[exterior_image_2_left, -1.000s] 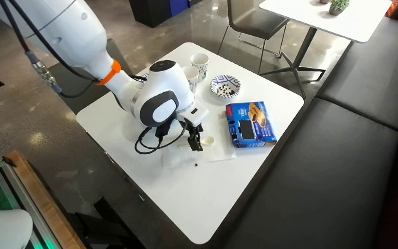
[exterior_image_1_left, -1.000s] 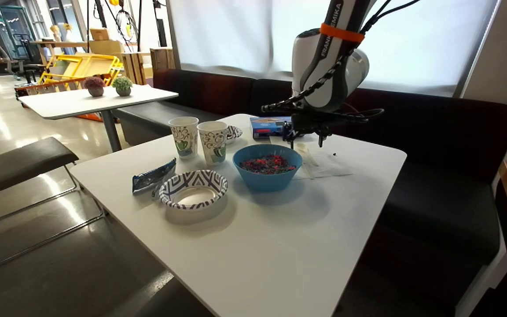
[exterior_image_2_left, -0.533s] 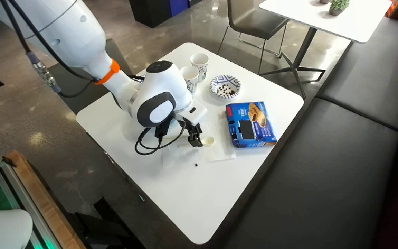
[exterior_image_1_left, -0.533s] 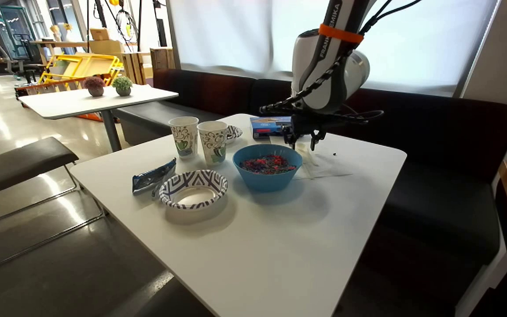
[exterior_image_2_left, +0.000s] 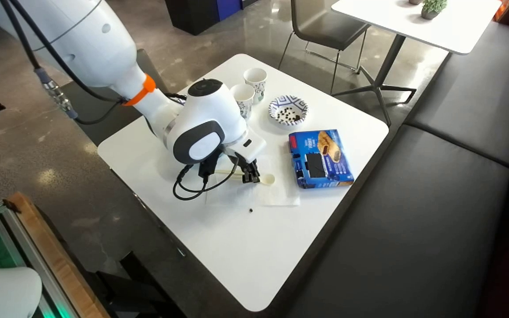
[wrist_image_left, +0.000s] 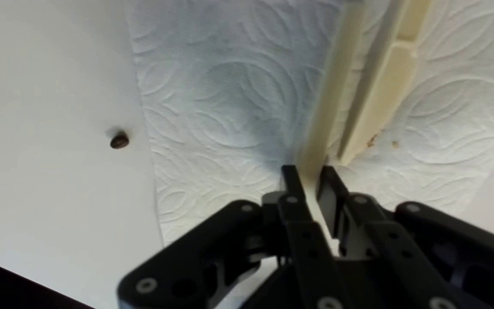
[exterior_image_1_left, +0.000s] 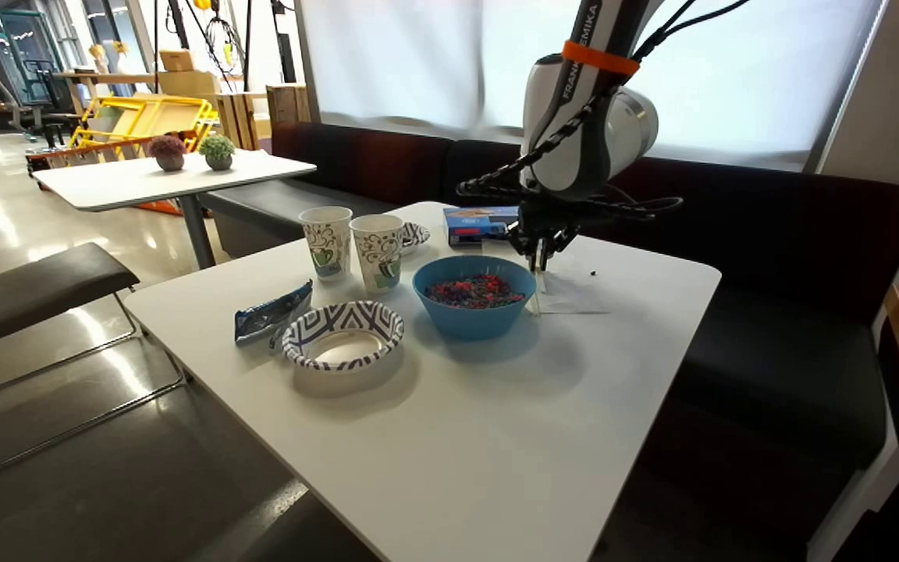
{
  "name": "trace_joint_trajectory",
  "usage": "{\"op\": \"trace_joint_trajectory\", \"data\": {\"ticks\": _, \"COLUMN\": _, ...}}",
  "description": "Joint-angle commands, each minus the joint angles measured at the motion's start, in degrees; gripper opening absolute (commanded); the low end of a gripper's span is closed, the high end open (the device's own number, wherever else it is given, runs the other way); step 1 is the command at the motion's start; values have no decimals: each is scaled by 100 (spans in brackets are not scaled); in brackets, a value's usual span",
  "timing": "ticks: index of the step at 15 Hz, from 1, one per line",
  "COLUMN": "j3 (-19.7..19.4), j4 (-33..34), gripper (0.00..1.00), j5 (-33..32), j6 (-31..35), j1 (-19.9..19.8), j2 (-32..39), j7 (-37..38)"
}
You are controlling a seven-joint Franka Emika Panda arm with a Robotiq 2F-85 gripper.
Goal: Use the spoon to scoop some of the blue bowl's contents into the closest cup
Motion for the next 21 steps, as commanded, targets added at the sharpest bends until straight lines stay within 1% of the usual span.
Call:
{"op": "trace_joint_trajectory", "data": {"ticks": 1, "j3": 171, "j4": -89, "gripper": 3, "j5": 303, "j6": 171, "j1": -147, "j2": -35, "j7": -312}}
{"op": "trace_joint_trajectory", "data": {"ticks": 5, "j3": -209, "j4": -535, "gripper": 4, "j5": 336, "j6": 25, "j1": 167, "j2": -434, "j7": -301}}
{"op": "trace_joint_trajectory", "data": {"ticks": 8, "j3": -695, "j4": -1170, "gripper": 4, "j5": 202, "j6": 28, "j1": 536, "j2": -1014, "j7": -373}}
{"op": "trace_joint_trajectory", "data": {"ticks": 10, "j3": -958, "j4": -1335, "gripper": 4, "j5": 147, "j6": -30, "j1": 742, "j2": -1214, "j7": -456}}
{"op": "trace_joint_trajectory", "data": {"ticks": 12, "j3": -1081, "j4": -1370, "gripper": 4, "j5": 101, "j6": -58, "j1": 888, "j2": -1296, "j7": -559}}
{"op": "trace_joint_trajectory", "data": {"ticks": 14, "j3": -1191, "j4": -1198, "gripper": 4, "j5": 144, "j6": -39, "j1": 1106, "j2": -1100, "j7": -431}}
{"op": "trace_joint_trajectory", "data": {"ticks": 16, "j3": -1351, "j4": -961, "gripper": 4, "j5": 230, "j6": 39, "j1": 1411, "j2": -735, "j7": -137}}
{"op": "trace_joint_trajectory", "data": {"ticks": 19, "j3": -1560, "j4": -695, "gripper": 4, "j5": 293, "j6": -53, "j1": 1811, "j2": -285, "j7": 244}}
{"op": "trace_joint_trajectory", "data": {"ticks": 21, "j3": -1614, "j4": -550, "gripper": 4, "j5": 303, "j6": -164, "j1": 1930, "j2": -30, "j7": 426}}
